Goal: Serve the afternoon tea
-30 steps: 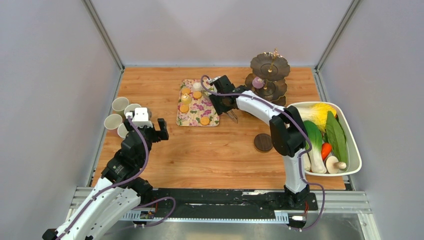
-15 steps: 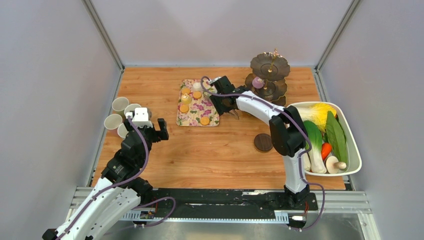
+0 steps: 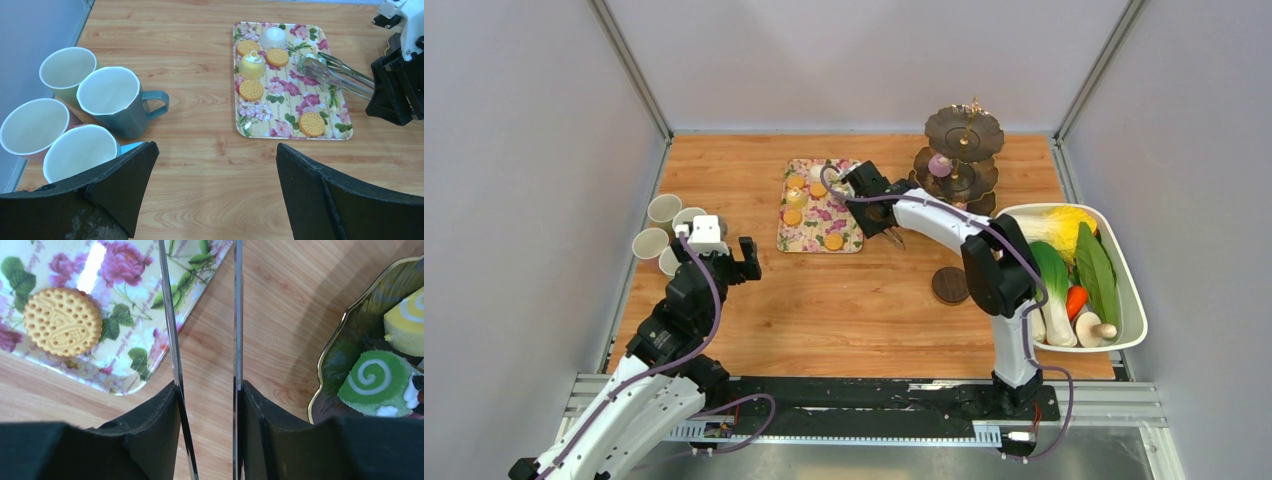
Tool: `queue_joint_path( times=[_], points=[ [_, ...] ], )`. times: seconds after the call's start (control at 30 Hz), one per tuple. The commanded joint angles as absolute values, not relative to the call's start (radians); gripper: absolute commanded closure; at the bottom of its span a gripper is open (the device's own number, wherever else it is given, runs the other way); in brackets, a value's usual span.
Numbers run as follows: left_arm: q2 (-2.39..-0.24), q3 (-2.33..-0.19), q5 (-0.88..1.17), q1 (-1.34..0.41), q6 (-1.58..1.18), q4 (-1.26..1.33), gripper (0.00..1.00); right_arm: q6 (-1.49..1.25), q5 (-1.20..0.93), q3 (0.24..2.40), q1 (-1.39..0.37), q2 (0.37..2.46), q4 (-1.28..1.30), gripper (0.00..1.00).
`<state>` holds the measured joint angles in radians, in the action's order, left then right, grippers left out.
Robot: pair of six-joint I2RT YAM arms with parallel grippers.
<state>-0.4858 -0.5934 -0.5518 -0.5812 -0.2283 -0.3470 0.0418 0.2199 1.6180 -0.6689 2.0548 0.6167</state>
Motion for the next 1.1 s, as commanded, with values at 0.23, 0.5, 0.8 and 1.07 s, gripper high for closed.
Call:
queue_joint_path(
  times=[0.23,0.5,0.8,1.07],
  points=[
    [-0.471,-0.593,-0.555,-0.582,-0.21,-0.322,0.0,0.022,0.247,1.547,-0.678,1.743,0.718,0.59],
    [-0.462,-0.592,-0.556,-0.583,-0.212,-0.323,0.0,-0.051,0.278,1.483,-0.66,1.55,0.861,0.58],
    [-0.46,-0.591,-0.561,-0.583,-0.213,-0.324,0.0,-0.137,0.288,1.47,-0.589,1.372,1.047,0.58],
    [-0.464,-0.59,-0.552,-0.583,-0.213,-0.321,0.0,-0.172,0.295,1.491,-0.497,1.317,1.181,0.57]
  ],
)
